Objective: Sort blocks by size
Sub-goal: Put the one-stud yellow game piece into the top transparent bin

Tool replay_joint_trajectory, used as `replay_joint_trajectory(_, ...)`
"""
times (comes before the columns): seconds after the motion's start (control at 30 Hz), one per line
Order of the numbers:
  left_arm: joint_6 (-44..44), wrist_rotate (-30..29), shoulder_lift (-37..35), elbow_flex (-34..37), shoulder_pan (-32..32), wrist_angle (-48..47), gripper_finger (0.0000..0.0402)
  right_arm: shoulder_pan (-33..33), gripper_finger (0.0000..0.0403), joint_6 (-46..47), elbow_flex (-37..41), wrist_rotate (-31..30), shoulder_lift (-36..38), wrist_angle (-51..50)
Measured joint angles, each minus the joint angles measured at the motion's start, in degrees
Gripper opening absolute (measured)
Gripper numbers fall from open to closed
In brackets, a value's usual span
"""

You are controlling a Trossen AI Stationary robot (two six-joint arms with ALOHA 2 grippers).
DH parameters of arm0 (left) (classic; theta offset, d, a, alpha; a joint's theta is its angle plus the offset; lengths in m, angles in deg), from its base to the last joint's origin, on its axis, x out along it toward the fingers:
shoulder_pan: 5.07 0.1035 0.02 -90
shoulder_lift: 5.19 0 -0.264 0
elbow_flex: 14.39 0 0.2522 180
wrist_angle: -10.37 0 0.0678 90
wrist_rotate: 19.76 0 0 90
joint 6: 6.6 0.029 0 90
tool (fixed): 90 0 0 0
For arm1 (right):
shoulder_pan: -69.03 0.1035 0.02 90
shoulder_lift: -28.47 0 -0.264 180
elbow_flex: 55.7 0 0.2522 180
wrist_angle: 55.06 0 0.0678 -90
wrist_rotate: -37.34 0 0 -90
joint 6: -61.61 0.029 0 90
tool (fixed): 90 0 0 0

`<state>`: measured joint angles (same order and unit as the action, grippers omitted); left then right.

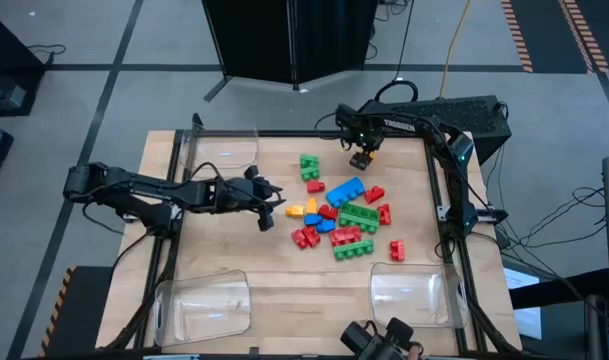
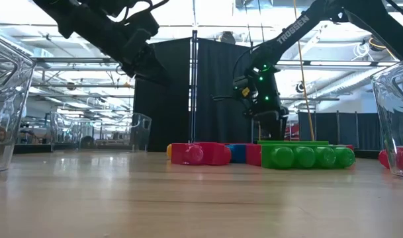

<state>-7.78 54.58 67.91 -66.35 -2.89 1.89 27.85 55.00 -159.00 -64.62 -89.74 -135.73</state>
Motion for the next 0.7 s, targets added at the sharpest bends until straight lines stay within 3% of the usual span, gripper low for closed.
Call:
replay_joint_trajectory(0.2,0.57,-0.02,0.00,0.00,0.11,0.44,0.0158,0.41,0.0281,-8.80,0.02,-2.08,0.44,-6.33)
replay_joint_trajectory(0.33,0.57,-0.02,0.00,0.00,0.11,0.44,0.0158,0.41,0.0281,-12.79,0.02,-5.88,0.63,-4.88)
replay_joint_trajectory(0.7,0.46,-0.02,0.00,0.00,0.11,0.18,0.0158,1.56,0.0281,-13.57,0.02,-2.81,0.64,-7.82)
